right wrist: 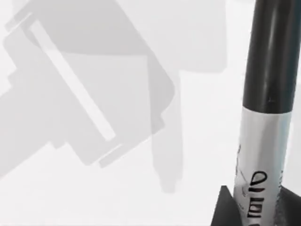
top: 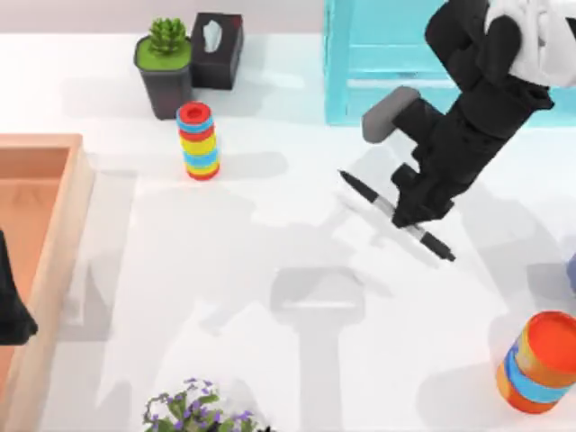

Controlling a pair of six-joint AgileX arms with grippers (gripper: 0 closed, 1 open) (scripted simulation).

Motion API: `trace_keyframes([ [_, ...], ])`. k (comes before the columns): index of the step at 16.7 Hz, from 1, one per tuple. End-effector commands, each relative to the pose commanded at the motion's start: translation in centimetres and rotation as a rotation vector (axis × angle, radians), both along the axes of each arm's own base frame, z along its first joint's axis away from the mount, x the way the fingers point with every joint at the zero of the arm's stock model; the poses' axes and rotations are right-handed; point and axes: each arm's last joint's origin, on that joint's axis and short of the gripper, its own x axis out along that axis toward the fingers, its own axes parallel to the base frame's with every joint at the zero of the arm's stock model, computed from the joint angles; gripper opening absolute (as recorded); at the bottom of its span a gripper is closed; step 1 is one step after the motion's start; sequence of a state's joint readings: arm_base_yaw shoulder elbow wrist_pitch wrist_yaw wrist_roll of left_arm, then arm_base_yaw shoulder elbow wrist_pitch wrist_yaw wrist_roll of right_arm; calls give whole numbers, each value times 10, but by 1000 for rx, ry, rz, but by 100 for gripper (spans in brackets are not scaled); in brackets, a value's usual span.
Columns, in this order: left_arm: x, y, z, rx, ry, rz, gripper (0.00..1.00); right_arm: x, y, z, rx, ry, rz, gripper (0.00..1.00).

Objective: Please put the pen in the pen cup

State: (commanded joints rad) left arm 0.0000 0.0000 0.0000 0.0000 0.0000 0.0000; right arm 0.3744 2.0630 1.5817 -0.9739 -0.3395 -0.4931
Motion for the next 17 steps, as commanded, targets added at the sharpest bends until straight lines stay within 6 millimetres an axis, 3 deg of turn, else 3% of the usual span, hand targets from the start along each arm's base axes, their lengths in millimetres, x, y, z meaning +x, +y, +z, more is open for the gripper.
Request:
trace_keyframes([
  [2, 0, 0, 0, 0, 0, 0, 100, 10, -66, -25, 204, 29, -118, 0],
  [4, 0, 0, 0, 0, 0, 0, 100, 5, -132, -42, 435, -7, -229, 0],
  [6, 0, 0, 0, 0, 0, 0, 100, -13, -189, -48, 651, -117, -306, 0],
  [8, 0, 0, 0, 0, 0, 0, 100, -37, -233, -45, 819, -285, -331, 0],
  [12, 0, 0, 0, 0, 0, 0, 100, -85, -284, -20, 976, -658, -240, 0],
  [17, 0, 0, 0, 0, 0, 0, 100, -125, -306, 5, 998, -919, -99, 0],
])
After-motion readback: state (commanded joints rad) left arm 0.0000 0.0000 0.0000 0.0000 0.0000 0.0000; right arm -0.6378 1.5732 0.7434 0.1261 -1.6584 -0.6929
